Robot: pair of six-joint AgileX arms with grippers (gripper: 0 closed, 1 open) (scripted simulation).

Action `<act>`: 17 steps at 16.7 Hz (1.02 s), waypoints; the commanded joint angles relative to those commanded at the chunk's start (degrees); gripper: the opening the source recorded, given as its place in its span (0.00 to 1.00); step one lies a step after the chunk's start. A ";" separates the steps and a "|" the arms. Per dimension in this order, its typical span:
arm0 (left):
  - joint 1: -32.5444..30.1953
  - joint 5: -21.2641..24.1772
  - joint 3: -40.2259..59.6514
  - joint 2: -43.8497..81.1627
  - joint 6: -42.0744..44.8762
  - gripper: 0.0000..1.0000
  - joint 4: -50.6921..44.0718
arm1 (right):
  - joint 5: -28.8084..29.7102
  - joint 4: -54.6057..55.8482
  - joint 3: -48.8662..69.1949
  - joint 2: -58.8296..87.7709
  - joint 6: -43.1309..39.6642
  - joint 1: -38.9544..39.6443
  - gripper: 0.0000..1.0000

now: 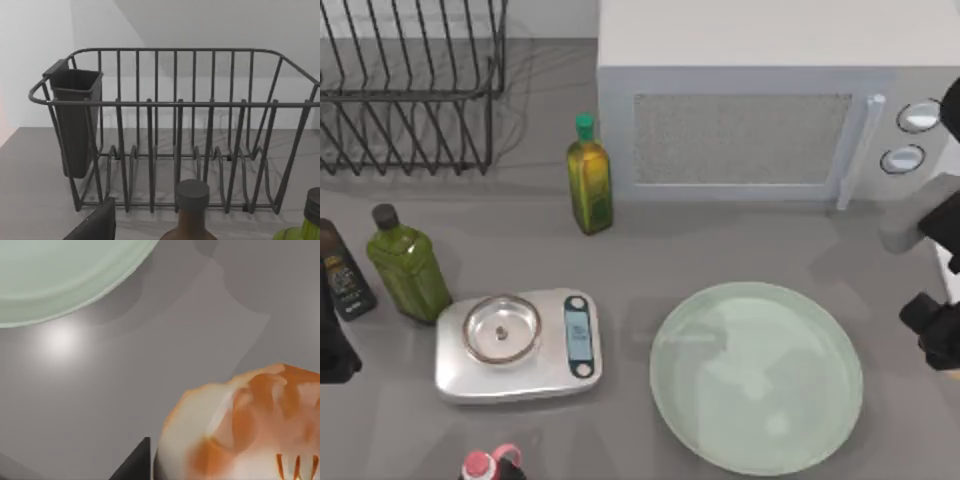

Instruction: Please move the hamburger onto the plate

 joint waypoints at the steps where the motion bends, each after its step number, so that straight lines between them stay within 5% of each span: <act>1: 0.00 0.00 0.00 0.00 0.00 1.00 0.00 | 0.00 0.03 1.47 2.05 5.93 2.15 0.00; 9: 0.00 0.00 0.00 0.00 0.00 1.00 0.00 | 0.11 2.17 12.43 15.33 50.11 18.26 0.00; 13: 0.00 0.00 0.00 0.00 0.00 1.00 0.00 | 0.48 4.16 15.26 17.41 59.94 22.51 0.00; 17: 0.00 0.00 0.00 0.00 0.00 1.00 0.00 | 0.56 4.50 15.64 17.62 61.18 23.10 0.00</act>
